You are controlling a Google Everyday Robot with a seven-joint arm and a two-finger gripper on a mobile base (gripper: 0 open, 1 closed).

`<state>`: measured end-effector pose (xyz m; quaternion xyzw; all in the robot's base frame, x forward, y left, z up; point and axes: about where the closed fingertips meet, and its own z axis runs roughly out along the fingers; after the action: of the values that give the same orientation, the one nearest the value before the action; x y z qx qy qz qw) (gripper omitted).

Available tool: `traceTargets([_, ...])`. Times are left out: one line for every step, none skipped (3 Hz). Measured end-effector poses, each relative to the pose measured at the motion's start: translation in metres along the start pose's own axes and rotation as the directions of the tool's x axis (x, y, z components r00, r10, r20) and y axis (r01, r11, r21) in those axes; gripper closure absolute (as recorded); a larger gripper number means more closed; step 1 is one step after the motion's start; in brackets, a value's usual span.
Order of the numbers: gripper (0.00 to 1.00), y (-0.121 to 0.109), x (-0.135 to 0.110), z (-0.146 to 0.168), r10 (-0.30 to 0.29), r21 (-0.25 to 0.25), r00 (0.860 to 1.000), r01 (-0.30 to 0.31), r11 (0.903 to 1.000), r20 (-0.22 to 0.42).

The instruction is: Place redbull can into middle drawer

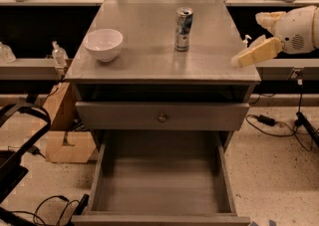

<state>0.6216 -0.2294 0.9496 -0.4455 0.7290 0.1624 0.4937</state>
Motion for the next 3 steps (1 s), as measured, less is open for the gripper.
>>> traceTargets([0.00,-0.026,-0.007,0.043,0.027,0.001,0.993,-0.028,0.9996,0.118])
traceTargets([0.00,-0.054,-0.009,0.084,0.048,0.002,0.981,-0.049,0.9988,0.187])
traceTargets([0.00,-0.074,-0.008,0.111,0.074,0.008,0.966,-0.078,0.9969,0.247])
